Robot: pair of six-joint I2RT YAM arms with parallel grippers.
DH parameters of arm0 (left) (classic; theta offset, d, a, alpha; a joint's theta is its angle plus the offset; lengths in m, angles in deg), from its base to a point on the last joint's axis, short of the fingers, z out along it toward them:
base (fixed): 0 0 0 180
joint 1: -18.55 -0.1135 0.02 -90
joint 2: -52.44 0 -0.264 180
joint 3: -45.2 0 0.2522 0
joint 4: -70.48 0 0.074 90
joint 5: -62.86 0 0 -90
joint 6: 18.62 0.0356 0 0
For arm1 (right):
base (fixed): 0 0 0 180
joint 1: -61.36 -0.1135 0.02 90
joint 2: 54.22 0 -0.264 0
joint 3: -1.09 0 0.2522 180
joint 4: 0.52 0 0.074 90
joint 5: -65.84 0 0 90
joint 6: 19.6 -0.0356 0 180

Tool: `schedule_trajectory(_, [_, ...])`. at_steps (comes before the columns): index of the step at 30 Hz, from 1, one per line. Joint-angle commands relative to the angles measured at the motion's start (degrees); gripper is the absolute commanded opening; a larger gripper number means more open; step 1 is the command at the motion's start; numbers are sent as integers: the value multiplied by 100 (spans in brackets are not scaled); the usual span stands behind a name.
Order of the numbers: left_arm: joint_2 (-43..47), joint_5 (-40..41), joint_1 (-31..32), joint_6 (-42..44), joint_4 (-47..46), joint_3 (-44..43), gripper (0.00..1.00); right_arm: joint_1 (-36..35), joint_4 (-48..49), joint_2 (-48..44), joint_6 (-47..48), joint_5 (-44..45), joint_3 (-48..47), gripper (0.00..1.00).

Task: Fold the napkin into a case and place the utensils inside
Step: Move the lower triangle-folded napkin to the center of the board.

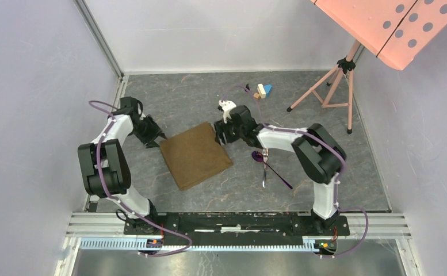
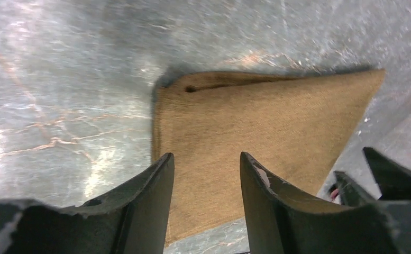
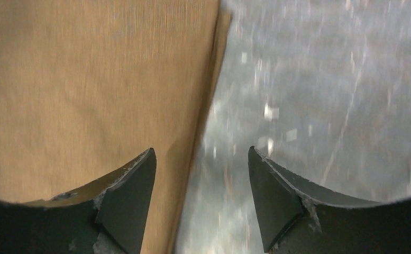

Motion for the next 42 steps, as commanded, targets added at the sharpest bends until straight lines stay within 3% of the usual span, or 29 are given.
schedule_trajectory(1, [-43, -397, 244, -129, -131, -283, 58, -164, -222, -1060, 378, -403, 1304, 71])
schedule_trajectory(5, [27, -417, 446, -120, -142, -390, 65, -305, 212, -1739, 223, -436, 2425, 69])
schedule_trajectory(10, [118, -305, 689, -48, -147, -307, 68, -333, 340, -1835, 172, -104, 2869, 62])
schedule_trajectory(13, [166, -272, 745, 11, -141, -213, 68, -336, 180, -1822, 223, 299, 2890, 52])
schedule_trajectory(16, [250, -261, 768, 70, -130, -126, 68, -333, 53, -1845, 356, 768, 2916, 49])
schedule_trajectory(24, [-313, -970, 948, 95, -185, -190, 69, -356, -290, -1644, 1063, 1539, 2488, 49])
schedule_trajectory(28, [-379, -711, 948, -50, -289, -168, 70, -335, -333, -1584, 1464, 2135, 2192, 51])
schedule_trajectory(31, [-63, -510, 947, -49, -374, -144, 72, -336, -584, -1472, 1781, 2318, 1780, 53])
schedule_trajectory(34, [341, -27, 948, 122, -234, -246, 76, -462, -1030, -1615, 1744, 2379, 1369, 63])
schedule_trajectory(36, [663, 299, 949, 183, -180, -254, 78, -676, -1318, -1857, 1704, 2601, 1140, 78])
schedule_trajectory(38, [957, 593, 943, 224, -172, -205, 80, -1001, -1720, -2018, 1700, 2950, 853, 87])
schedule_trajectory(42, [1590, 1384, 910, 234, -170, 8, 86, -1640, -2728, -1866, 1384, 2618, 116, 89])
